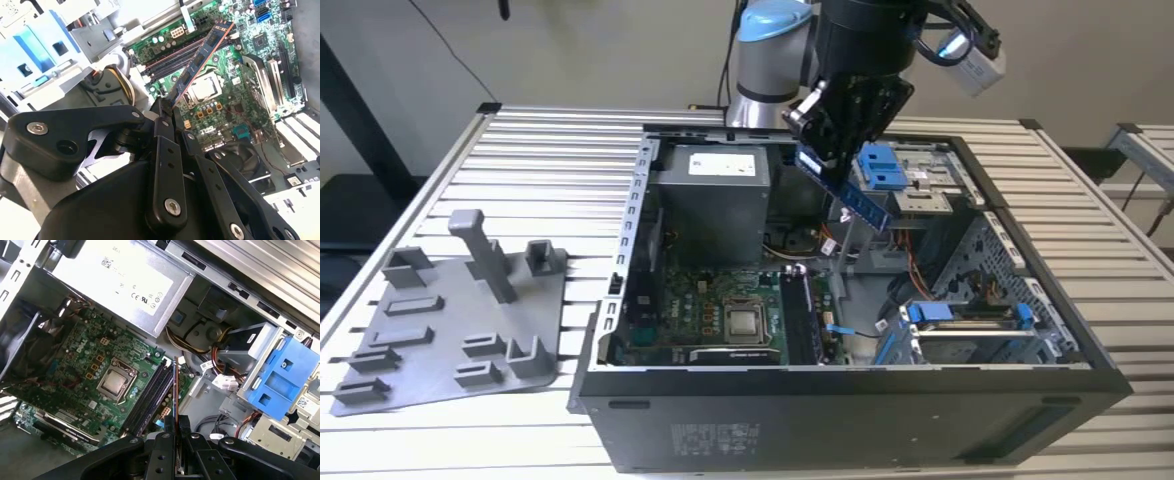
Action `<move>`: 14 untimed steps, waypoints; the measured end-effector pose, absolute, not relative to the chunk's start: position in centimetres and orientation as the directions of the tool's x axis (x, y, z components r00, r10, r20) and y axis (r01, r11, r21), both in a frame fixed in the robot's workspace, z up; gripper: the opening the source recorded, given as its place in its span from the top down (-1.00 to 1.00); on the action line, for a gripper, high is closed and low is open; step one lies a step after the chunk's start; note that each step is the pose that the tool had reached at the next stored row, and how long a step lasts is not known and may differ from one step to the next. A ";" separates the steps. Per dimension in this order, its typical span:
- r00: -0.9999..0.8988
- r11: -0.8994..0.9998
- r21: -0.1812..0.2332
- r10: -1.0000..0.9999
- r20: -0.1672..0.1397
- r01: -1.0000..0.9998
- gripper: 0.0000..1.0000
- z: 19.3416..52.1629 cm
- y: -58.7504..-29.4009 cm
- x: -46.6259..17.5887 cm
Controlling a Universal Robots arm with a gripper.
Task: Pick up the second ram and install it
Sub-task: 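Insert the second ram into the second slot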
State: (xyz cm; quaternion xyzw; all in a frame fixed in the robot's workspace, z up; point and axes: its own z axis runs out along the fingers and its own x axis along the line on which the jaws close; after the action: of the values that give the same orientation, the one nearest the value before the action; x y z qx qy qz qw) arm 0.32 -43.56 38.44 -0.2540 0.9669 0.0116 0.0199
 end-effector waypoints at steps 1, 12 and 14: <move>-0.871 0.872 0.012 -0.489 -0.044 -0.490 0.72 38.4 -43.6 0.3; -0.881 0.882 0.012 -0.470 -0.044 -0.471 0.72 38.4 -43.6 0.3; -0.888 0.888 0.012 -0.459 -0.044 -0.460 0.72 38.4 -43.6 0.3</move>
State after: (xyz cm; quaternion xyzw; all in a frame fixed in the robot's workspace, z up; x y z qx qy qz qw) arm 0.32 -43.56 38.39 -0.2363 0.9714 0.0113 0.0201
